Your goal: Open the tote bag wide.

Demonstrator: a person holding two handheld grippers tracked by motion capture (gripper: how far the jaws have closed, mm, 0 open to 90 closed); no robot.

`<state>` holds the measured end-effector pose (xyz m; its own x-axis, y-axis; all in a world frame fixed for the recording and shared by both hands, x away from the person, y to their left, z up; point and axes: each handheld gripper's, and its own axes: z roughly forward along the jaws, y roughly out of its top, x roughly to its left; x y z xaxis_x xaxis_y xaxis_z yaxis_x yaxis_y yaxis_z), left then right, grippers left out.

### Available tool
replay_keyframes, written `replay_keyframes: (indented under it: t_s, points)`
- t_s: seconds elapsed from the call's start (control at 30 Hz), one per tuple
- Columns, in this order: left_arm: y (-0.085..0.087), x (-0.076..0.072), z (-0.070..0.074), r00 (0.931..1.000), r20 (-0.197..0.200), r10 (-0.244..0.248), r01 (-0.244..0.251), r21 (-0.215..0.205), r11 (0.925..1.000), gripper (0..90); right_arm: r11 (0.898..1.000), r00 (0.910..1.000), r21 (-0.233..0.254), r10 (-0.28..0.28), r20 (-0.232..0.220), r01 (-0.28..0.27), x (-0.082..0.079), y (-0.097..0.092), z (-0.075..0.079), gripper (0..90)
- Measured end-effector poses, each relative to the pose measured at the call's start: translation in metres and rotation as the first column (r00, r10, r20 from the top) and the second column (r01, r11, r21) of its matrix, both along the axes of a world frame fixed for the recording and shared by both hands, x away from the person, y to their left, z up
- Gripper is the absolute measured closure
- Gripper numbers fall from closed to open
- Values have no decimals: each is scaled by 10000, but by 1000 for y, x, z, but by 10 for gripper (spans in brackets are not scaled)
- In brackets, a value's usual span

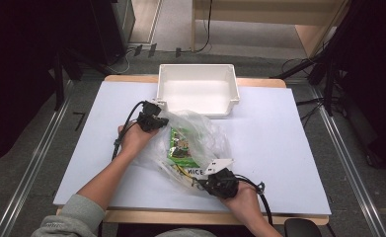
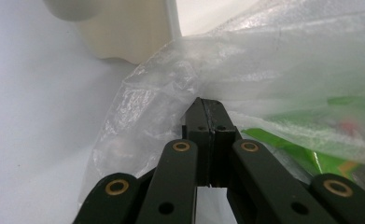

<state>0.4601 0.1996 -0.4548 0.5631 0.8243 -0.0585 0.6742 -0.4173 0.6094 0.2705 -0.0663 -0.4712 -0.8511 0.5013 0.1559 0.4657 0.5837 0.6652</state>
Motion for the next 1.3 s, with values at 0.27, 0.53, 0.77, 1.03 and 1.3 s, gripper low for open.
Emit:
replay_keyframes:
  t_s: [0.27,0.53,0.77,1.03,1.3]
  points:
    - [-1,0,3,9992,-389,-19,3,-418,9991,900,9996,9996,55,276,63,-277,-4,10,0,900]
    - [0,-22,25,9978,208,-635,650,-847,9943,900,9994,9991,221,-281,318,274,3,3,11,900]
    - [-3,-52,53,9897,604,-1300,1354,-959,9861,900,9977,9972,507,-475,572,446,0,2,35,900]
    - [3,-81,57,9865,315,-1607,1635,-1365,9771,900,9934,9925,843,-856,875,782,1,-7,63,900]
    - [9,-110,57,9830,424,-1785,1831,-1650,9691,900,9875,9939,1413,-811,750,699,-5,-15,87,882]
